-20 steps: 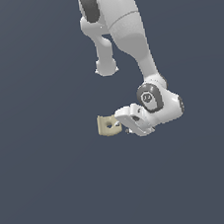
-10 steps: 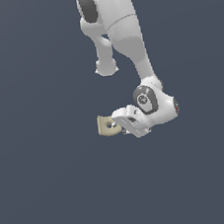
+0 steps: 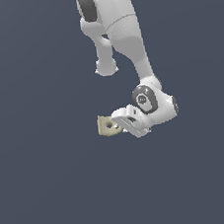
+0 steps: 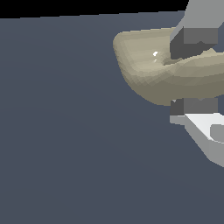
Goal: Pick up the object and move it to a goal position.
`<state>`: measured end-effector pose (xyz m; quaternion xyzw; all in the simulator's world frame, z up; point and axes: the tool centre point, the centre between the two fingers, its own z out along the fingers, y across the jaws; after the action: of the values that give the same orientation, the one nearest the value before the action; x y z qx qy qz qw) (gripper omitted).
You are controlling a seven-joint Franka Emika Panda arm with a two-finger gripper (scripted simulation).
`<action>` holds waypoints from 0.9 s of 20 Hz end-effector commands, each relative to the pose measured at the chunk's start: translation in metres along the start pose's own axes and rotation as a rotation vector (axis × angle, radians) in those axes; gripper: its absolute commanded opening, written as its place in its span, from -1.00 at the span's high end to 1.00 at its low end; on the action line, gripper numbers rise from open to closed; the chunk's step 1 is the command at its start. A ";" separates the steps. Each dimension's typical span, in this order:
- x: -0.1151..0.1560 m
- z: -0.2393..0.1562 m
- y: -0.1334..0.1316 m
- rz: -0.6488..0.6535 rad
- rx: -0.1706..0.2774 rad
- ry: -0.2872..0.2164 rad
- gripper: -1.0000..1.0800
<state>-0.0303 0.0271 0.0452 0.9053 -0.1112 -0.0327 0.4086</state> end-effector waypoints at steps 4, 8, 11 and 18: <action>-0.002 0.013 0.002 0.000 -0.011 -0.017 1.00; 0.001 -0.003 0.004 -0.003 -0.001 0.000 1.00; 0.002 -0.011 0.014 -0.003 -0.001 -0.001 1.00; 0.008 -0.050 0.063 -0.001 0.000 -0.007 1.00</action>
<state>-0.0268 0.0224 0.1089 0.9053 -0.1113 -0.0363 0.4084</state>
